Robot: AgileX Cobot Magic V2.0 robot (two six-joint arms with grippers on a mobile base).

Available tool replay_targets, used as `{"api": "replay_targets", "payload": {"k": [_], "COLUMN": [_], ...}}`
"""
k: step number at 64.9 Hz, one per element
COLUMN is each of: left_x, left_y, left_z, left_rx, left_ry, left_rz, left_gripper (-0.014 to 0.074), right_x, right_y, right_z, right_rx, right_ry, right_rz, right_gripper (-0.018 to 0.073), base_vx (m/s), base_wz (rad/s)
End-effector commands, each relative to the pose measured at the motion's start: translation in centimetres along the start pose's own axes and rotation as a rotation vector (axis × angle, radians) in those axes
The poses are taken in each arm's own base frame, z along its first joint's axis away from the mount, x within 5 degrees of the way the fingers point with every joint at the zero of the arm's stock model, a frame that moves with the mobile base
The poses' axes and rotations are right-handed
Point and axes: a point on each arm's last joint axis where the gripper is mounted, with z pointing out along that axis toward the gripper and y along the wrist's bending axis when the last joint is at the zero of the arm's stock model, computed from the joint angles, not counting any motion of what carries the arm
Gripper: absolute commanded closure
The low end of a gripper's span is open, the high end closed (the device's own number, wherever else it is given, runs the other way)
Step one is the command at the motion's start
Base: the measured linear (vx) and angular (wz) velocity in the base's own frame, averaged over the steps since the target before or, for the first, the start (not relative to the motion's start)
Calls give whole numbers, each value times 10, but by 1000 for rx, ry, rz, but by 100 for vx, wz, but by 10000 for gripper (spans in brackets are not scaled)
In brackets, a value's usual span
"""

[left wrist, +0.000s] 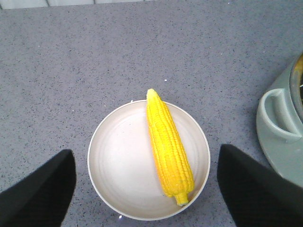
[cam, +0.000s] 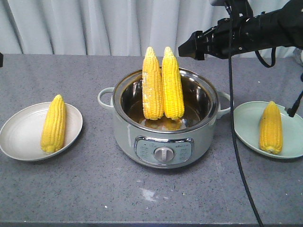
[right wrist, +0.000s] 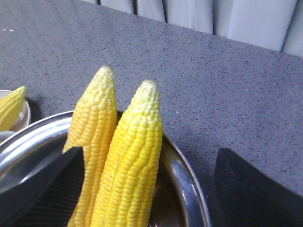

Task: Distribute corn equally
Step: 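Move the right gripper over the pot to the upright cob nearest it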

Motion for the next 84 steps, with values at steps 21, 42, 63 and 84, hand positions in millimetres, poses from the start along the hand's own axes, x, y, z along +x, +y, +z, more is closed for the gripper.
{"api": "replay_targets", "payload": {"k": [21, 42, 63, 84], "left_x": [-9, -9, -9, -9], "left_y": [0, 0, 0, 0], "left_z": [-13, -13, -13, -13], "left_rx": [15, 15, 14, 14], "left_ry": [-107, -108, -107, -107], "left_rz": [-14, -14, -12, -12], "left_gripper": [22, 22, 22, 22], "right_x": [-21, -20, -24, -24], "right_y": [1, -2, 15, 14], "right_z": [-8, 11, 22, 22], "right_rx": [15, -5, 13, 20], "right_ry": [-141, -144, -189, -193], "right_rz": [-2, 10, -57, -55], "right_gripper": [14, 14, 14, 55], "base_vx": [0, 0, 0, 0], "base_wz": [0, 0, 0, 0]}}
